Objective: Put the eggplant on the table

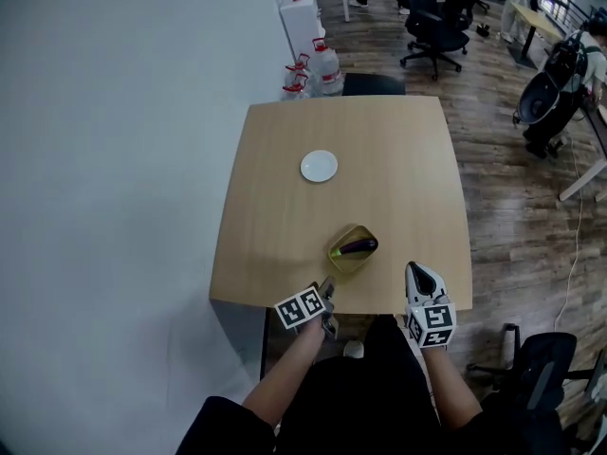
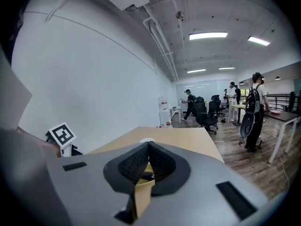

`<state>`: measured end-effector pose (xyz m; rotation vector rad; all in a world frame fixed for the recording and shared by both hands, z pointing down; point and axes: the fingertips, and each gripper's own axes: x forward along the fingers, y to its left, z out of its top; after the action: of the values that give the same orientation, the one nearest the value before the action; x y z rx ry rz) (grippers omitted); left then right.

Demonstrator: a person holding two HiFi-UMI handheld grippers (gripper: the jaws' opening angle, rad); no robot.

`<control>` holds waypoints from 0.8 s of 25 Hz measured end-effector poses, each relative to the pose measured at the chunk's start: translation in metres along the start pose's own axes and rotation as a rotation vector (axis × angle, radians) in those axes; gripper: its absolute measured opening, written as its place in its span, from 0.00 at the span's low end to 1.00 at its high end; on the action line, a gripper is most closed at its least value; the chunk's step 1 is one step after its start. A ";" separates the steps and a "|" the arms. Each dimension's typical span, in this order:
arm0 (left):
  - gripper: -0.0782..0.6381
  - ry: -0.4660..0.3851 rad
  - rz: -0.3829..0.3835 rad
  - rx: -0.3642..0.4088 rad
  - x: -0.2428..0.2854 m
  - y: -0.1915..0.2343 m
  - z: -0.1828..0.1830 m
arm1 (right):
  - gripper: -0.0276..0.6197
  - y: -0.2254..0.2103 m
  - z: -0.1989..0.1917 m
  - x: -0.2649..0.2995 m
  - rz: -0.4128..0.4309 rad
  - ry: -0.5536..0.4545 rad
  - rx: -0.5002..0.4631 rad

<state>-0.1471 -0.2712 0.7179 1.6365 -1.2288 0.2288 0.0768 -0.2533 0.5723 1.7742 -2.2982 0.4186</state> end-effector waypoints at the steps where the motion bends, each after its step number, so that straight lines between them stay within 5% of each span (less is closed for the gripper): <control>1: 0.42 -0.010 -0.017 0.015 -0.011 -0.005 -0.001 | 0.14 0.008 -0.002 -0.009 -0.001 0.003 0.003; 4: 0.42 -0.047 -0.073 0.080 -0.043 -0.023 -0.007 | 0.14 0.030 -0.010 -0.037 0.000 0.008 0.022; 14: 0.41 -0.214 -0.366 0.480 -0.140 -0.104 -0.049 | 0.14 0.072 -0.014 -0.113 0.003 -0.005 0.000; 18: 0.18 -0.271 -0.441 0.595 -0.172 -0.133 -0.068 | 0.14 0.087 -0.011 -0.126 0.008 -0.017 -0.014; 20: 0.15 -0.300 -0.436 0.620 -0.181 -0.140 -0.076 | 0.14 0.090 -0.012 -0.133 0.000 -0.024 -0.024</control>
<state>-0.0887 -0.1097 0.5488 2.5066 -1.0314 0.0916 0.0240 -0.1073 0.5306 1.7777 -2.3092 0.3704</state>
